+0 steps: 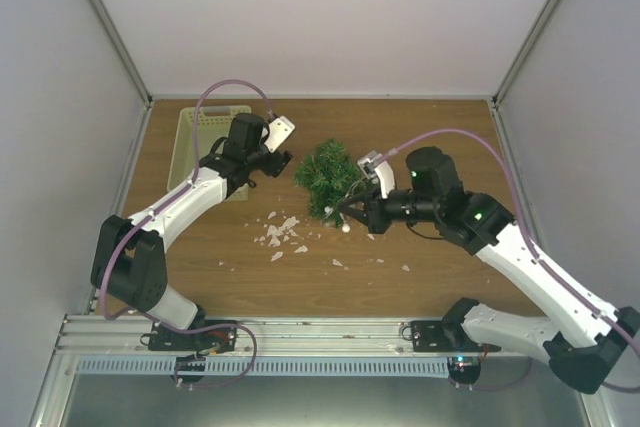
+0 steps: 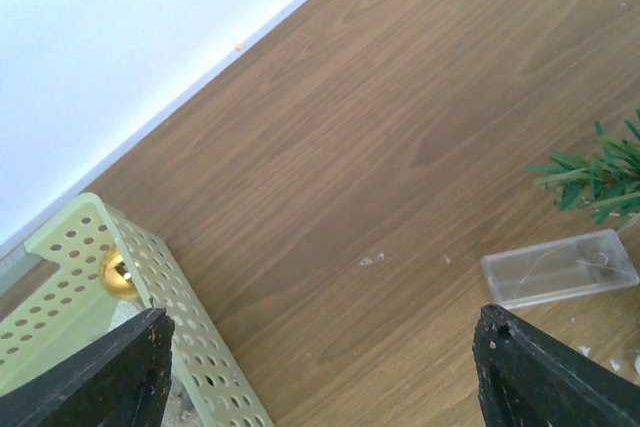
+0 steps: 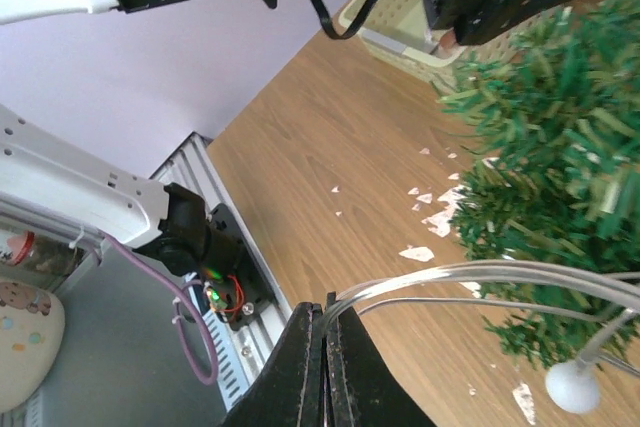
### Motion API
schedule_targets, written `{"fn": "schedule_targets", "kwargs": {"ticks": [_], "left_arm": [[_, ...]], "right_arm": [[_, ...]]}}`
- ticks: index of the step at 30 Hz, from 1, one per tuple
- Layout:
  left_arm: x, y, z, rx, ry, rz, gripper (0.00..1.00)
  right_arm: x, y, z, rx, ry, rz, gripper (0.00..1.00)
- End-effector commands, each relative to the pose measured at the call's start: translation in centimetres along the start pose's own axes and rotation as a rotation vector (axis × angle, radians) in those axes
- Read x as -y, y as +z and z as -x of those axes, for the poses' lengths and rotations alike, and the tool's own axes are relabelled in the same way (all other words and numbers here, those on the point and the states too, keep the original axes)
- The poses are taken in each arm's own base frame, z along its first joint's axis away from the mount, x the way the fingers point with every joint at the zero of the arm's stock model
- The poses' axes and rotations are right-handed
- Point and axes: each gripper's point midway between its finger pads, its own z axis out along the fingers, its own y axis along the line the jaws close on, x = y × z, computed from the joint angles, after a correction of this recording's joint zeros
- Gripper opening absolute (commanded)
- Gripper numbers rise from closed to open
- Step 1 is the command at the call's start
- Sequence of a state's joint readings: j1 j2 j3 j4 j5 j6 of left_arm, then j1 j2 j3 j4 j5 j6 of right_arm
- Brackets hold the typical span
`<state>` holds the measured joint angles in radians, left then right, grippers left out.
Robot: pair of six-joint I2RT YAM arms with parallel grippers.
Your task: Decorate the small christmas tree
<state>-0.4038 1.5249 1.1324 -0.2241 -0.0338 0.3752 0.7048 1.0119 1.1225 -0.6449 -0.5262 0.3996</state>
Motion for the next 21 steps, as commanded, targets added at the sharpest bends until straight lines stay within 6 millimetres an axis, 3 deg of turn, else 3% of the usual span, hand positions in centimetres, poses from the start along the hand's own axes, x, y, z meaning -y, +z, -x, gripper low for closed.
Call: {"fn": "schedule_targets", "kwargs": {"ticks": [1,10,21], "left_arm": [[-2.3,-2.1,3.8,0.111,-0.004,0.079,0.83],[-3.0,-2.6,3.9,0.112,0.000,0.107,0.84],[-3.5,-3.4,4.1,0.124,0.005,0.115,0.85]], "right_arm": [[-1.3,1.5,1.4,0.025,-0.026,0.012,0.01],[-2.2,5.0,2.7,-0.009,-0.059,0.044,0.01],[-1.0,7.7,3.4,-0.047,-0.059,0.014,0.01]]}}
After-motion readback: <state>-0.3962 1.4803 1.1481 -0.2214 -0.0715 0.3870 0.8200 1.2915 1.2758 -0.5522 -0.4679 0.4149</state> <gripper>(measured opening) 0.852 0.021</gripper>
